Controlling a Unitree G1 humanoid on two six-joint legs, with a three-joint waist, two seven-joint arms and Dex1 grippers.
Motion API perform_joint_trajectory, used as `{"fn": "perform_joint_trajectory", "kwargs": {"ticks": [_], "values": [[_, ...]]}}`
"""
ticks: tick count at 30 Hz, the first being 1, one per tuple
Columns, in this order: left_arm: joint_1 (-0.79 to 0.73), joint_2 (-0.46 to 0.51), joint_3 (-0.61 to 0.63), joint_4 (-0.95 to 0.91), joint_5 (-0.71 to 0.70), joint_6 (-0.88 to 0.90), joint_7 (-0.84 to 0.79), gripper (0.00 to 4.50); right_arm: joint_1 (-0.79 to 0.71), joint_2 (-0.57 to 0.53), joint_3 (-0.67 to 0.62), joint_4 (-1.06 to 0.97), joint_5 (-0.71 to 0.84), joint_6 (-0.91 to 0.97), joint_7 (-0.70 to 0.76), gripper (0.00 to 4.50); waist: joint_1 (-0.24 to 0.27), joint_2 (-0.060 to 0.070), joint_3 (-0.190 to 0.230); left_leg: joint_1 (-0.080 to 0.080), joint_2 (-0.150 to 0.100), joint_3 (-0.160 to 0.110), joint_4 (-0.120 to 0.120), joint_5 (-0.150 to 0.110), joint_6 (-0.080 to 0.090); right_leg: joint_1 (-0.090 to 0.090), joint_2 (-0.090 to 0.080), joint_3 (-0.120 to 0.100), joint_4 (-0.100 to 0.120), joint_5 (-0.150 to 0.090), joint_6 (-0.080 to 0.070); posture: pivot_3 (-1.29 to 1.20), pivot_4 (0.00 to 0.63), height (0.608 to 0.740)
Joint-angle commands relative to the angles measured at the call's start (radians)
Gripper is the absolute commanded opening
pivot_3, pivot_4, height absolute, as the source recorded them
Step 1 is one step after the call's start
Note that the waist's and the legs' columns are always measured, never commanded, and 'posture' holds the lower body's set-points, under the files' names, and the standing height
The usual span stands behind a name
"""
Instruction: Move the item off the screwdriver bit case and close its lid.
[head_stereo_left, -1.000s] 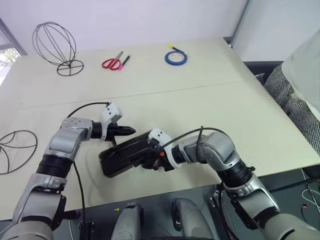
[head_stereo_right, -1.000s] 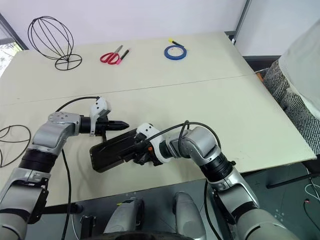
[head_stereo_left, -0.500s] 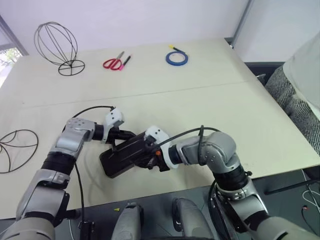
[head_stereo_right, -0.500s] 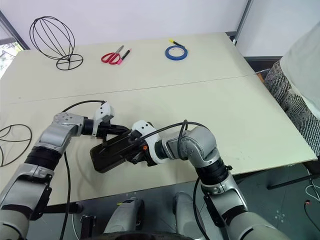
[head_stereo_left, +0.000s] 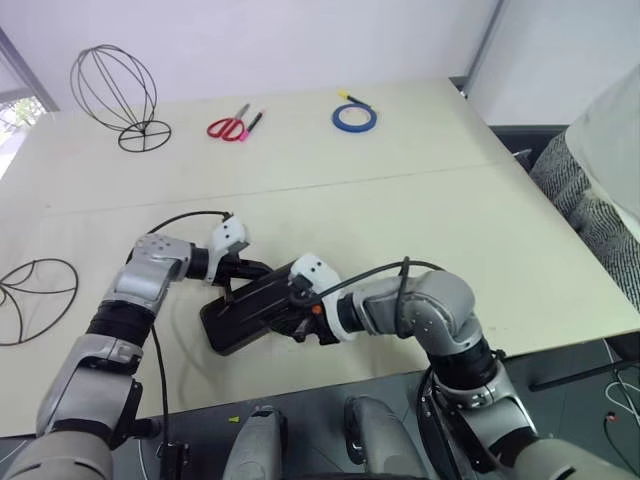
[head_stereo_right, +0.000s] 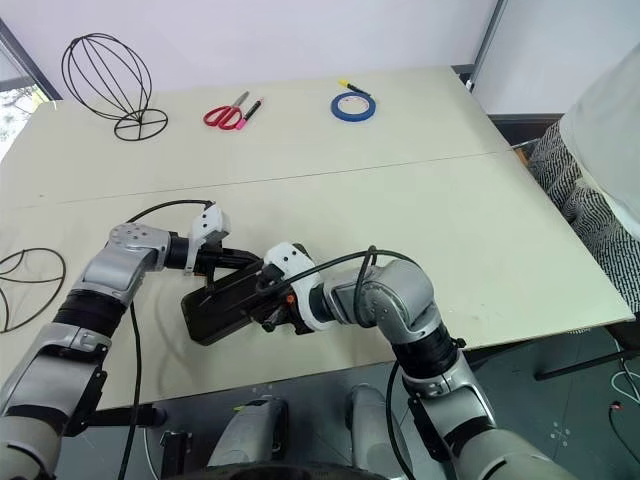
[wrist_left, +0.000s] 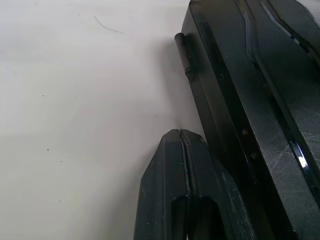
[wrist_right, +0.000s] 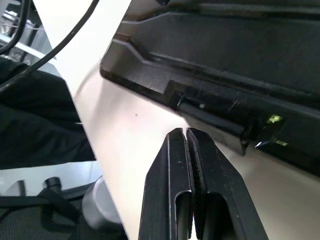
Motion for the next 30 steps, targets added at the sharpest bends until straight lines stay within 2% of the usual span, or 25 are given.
{"fn": "perform_joint_trajectory", "kwargs": {"ticks": [1,10,18,30], "values": [[0.007,0.007,-0.019,-0.001,0.042,-0.005,0.007,0.00,0.004,0.007,0.006,-0.028,-0.001,-0.022,-0.008,0.08,0.000,0.000,0.000,0.000,0.000,0.000,0.000,0.000,0.000,0.000,0.000,0.000,0.000,0.000,0.000,0.00,0.150,0.740],[0.026,0.017,-0.013,-0.072,0.042,0.025,-0.005,0.00,0.027,0.017,0.028,-0.017,-0.041,-0.069,-0.047,0.08,-0.002,0.000,0.000,0.000,0.000,0.000,0.000,0.000,0.000,0.000,0.000,0.000,0.000,0.000,0.000,0.00,0.150,0.740],[0.070,0.031,-0.060,-0.112,0.086,-0.006,-0.029,0.00,0.039,0.022,0.046,-0.018,-0.080,-0.136,-0.081,0.08,-0.004,0.000,0.000,0.000,0.000,0.000,-0.001,0.000,0.000,0.000,0.000,0.000,0.000,0.000,0.000,0.00,0.150,0.740],[0.126,-0.005,-0.091,-0.145,0.117,-0.014,-0.039,0.00,0.032,0.014,0.069,-0.013,-0.148,-0.254,-0.114,0.08,-0.005,0.000,-0.001,0.001,0.001,0.000,-0.001,0.000,0.001,0.000,0.001,0.000,0.000,0.000,0.000,0.00,0.150,0.740]]}}
